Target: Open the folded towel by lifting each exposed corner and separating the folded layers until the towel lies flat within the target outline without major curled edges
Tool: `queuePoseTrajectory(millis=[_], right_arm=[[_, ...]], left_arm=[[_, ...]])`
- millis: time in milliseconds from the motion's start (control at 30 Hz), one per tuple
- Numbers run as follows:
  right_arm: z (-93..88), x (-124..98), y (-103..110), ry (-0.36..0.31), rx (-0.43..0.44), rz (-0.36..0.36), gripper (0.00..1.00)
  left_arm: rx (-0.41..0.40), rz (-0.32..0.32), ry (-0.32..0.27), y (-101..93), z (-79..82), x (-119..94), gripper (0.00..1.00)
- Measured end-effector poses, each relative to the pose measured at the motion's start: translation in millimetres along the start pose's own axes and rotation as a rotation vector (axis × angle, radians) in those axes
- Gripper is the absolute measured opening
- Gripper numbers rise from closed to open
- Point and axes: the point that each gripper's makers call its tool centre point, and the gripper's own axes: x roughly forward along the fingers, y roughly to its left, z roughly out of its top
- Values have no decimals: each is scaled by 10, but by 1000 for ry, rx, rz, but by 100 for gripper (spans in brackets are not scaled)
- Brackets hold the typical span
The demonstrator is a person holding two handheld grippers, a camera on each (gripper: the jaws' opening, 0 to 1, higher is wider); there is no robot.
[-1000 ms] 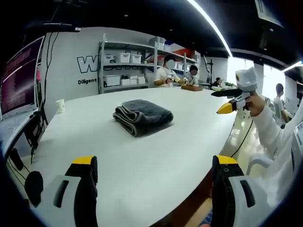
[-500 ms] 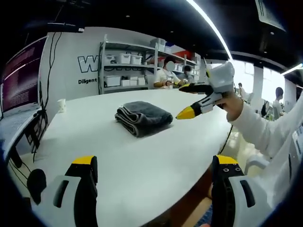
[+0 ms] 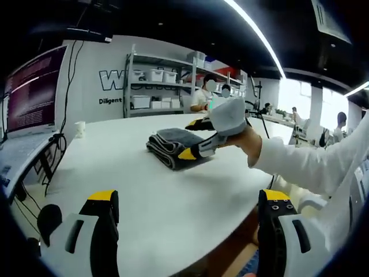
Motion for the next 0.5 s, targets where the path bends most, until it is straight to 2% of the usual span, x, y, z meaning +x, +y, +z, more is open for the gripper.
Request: queuePoseTrajectory(millis=[133, 200, 333, 433, 500], right_arm=[[-37, 55, 119, 17, -61, 10, 30], [-34, 58, 229, 10, -97, 51, 13], [-44, 24, 217, 10, -100, 50, 6], [-15, -45, 61, -34, 23, 46, 5], [5, -126, -137, -77, 122, 19, 4]], left_arm=[[-6, -4, -5, -7, 7, -17, 100], [-9, -10, -7, -21, 12, -26, 100], [-10, -12, -8, -27, 9, -30, 100], [-13, -12, -7, -21, 2, -28, 100], [-13, -12, -6, -21, 1, -29, 100]])
